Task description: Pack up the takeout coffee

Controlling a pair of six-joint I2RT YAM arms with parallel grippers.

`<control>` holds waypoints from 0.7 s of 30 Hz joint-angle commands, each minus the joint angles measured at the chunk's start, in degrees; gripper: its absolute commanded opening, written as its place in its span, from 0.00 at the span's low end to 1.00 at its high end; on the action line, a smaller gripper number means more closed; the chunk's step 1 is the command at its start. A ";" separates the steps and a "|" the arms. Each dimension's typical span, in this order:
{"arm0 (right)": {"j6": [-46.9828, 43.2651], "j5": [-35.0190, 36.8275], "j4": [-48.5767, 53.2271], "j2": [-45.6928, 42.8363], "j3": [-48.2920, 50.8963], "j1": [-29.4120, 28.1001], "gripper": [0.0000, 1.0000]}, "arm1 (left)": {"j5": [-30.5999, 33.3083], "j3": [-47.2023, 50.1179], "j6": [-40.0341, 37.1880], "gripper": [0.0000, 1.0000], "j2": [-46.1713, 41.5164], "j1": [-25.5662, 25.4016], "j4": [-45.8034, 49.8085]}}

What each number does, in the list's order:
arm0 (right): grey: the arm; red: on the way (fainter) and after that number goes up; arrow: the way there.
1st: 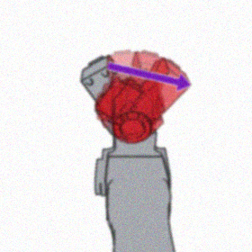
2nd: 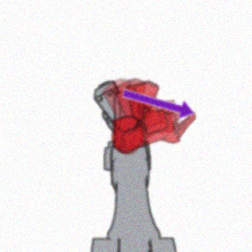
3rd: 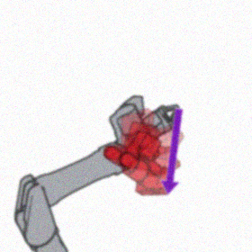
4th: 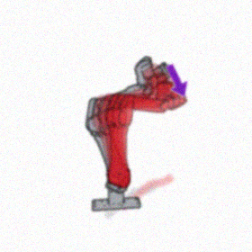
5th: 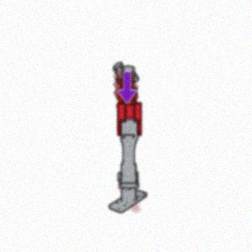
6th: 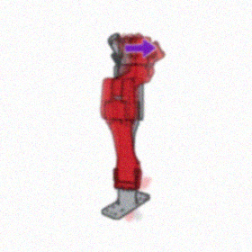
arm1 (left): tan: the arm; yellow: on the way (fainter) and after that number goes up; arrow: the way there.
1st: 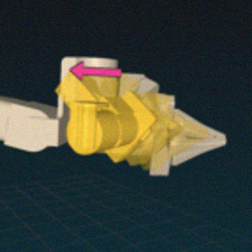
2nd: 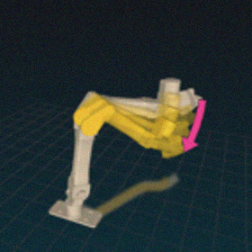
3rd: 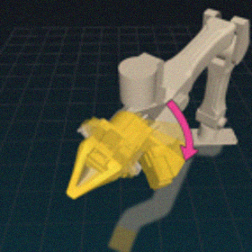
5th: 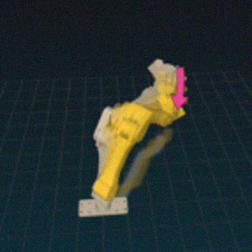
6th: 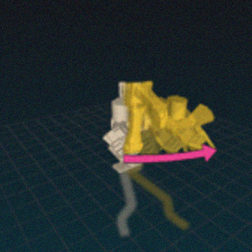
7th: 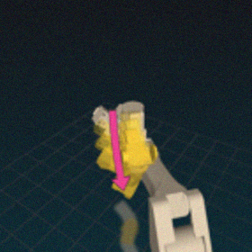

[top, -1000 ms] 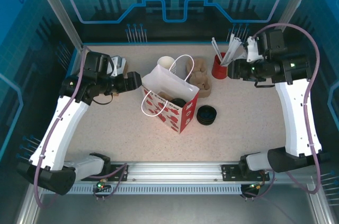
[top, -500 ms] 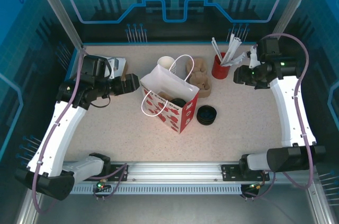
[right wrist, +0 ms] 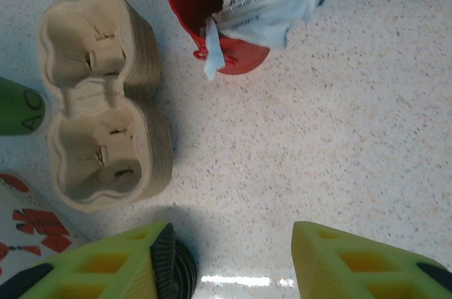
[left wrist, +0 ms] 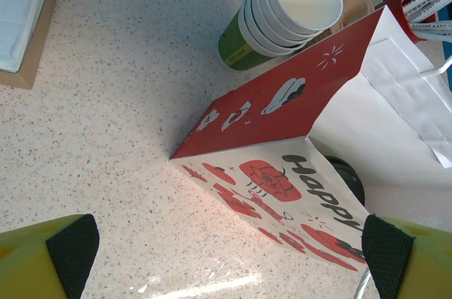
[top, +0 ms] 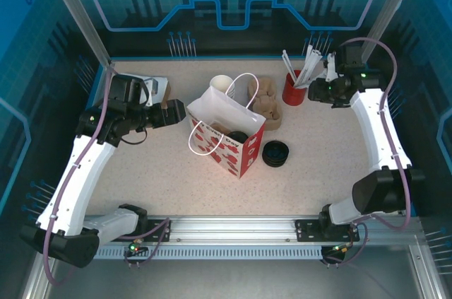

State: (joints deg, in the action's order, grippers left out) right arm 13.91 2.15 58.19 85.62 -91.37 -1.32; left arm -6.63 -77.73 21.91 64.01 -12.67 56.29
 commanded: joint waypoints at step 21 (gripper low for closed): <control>4.19 0.53 -6.58 18.22 -10.41 -0.10 0.43 | 0.76 0.17 -1.45 0.99 0.07 0.71 0.48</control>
State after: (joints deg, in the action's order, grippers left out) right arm 16.99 2.44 52.38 102.43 -100.05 -1.34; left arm -6.63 -77.73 21.89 64.03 -12.58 56.29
